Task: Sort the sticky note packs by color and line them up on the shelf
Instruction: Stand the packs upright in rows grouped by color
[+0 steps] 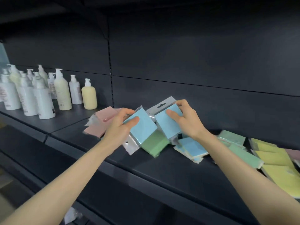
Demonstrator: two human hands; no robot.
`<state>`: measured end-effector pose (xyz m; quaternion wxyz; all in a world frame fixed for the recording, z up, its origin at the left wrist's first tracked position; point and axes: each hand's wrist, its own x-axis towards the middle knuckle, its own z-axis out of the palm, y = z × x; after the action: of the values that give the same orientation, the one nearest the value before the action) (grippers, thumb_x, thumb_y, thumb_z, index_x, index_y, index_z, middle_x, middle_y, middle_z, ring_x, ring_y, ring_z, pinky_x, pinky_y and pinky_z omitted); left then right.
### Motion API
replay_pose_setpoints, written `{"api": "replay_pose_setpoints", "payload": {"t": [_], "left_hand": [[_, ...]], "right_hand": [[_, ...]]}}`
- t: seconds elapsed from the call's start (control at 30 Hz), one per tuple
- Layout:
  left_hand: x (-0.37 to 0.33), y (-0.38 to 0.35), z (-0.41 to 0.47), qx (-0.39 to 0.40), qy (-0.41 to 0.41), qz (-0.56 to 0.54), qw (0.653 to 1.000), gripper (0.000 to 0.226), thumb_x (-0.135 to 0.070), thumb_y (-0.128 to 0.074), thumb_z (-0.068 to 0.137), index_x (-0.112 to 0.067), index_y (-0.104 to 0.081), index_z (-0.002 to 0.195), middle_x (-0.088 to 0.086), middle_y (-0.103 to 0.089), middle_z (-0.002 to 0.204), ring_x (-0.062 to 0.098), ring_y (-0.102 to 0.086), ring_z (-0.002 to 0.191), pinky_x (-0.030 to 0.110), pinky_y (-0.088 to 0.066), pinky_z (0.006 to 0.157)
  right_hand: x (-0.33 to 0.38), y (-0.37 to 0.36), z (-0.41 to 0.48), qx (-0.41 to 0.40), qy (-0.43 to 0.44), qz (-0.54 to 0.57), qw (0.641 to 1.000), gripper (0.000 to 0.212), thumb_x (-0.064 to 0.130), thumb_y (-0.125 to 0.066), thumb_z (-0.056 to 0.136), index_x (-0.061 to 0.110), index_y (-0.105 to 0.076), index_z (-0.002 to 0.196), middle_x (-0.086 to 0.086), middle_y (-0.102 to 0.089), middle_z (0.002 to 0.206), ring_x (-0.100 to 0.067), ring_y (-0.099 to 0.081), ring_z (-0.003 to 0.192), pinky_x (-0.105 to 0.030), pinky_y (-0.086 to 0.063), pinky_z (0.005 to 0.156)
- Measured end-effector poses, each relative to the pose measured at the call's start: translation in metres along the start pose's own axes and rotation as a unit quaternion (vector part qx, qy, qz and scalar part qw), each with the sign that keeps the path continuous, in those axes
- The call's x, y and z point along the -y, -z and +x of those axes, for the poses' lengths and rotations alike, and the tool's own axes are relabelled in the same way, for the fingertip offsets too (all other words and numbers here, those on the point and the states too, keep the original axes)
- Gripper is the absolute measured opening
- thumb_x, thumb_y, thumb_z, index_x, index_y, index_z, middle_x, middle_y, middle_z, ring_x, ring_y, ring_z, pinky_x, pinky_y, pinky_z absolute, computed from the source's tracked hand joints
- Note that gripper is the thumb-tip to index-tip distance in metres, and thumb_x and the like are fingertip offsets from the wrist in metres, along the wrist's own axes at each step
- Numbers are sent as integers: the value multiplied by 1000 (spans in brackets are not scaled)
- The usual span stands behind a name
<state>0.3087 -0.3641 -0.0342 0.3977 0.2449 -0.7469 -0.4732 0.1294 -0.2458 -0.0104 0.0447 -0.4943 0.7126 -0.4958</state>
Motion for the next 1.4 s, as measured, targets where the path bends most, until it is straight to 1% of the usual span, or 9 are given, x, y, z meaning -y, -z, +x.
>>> {"api": "replay_pose_setpoints", "payload": {"t": [0.13, 0.37, 0.47, 0.6, 0.83, 1.0, 1.17, 1.3, 1.4], "left_hand": [[19, 26, 38, 0, 5, 12, 1000, 8, -20, -60, 91, -25, -59, 97, -7, -63, 106, 11, -58, 105, 29, -43, 92], [51, 59, 100, 63, -9, 40, 997, 13, -21, -58, 91, -20, -58, 104, -9, -63, 98, 3, -58, 83, 14, -41, 52], [62, 69, 127, 121, -14, 42, 992, 13, -18, -60, 90, -20, -58, 103, -6, -65, 98, 4, -61, 84, 16, -44, 59], [74, 76, 160, 230, -24, 57, 971, 19, -13, -59, 89, -21, -56, 106, -5, -64, 90, -7, -59, 59, 9, -40, 46], [92, 63, 198, 391, -19, 114, 913, 38, -40, -63, 66, -37, -53, 103, -6, -62, 116, 12, -62, 104, 37, -48, 95], [101, 52, 215, 428, -69, 115, 894, 27, -18, -73, 78, -18, -63, 104, -9, -69, 98, 8, -67, 89, 30, -51, 89], [107, 50, 217, 425, -154, 205, 868, 18, -32, -73, 80, -21, -68, 94, -16, -68, 84, -9, -56, 64, 6, -40, 63], [113, 50, 218, 418, -169, 226, 863, 37, -44, -73, 76, -17, -65, 101, -9, -66, 89, 5, -57, 70, 22, -49, 74], [112, 55, 220, 385, -194, 243, 869, 40, -46, -74, 74, -22, -63, 104, -10, -64, 96, 3, -60, 80, 15, -47, 69]], "right_hand": [[1, -29, 36, 17, 9, -31, 999, 32, 38, -56, 92, 17, -43, 114, -2, -62, 111, -23, -61, 95, -40, -52, 80], [-4, -76, 85, -7, -23, -75, 997, 35, 36, -56, 92, 16, -42, 118, -3, -56, 119, -21, -57, 101, -29, -45, 77], [-4, -93, 98, -30, -63, -84, 994, 36, 38, -56, 92, 18, -41, 118, -4, -54, 124, -25, -56, 108, -37, -48, 87], [-4, -108, 108, -82, -100, -101, 986, 36, 31, -54, 94, 14, -41, 123, -3, -50, 130, -17, -50, 110, -26, -39, 83], [-14, -111, 107, -159, -173, -151, 960, 46, 31, -53, 95, 11, -36, 132, -4, -39, 148, -21, -40, 132, -27, -36, 92], [-18, -111, 120, -176, -188, -170, 951, 47, 31, -52, 95, 11, -36, 134, -5, -39, 148, -22, -42, 130, -24, -33, 88], [-19, -118, 138, -161, -185, -199, 949, 44, 30, -51, 96, 11, -36, 133, -5, -40, 147, -25, -52, 117, -25, -36, 82], [-19, -123, 154, -165, -186, -183, 951, 46, 31, -51, 96, 10, -36, 134, -7, -42, 145, -23, -49, 118, -22, -34, 80], [-21, -132, 164, -108, -199, -203, 953, 49, 33, -55, 94, 9, -40, 134, -7, -51, 131, -20, -51, 113, -19, -34, 77]]}}
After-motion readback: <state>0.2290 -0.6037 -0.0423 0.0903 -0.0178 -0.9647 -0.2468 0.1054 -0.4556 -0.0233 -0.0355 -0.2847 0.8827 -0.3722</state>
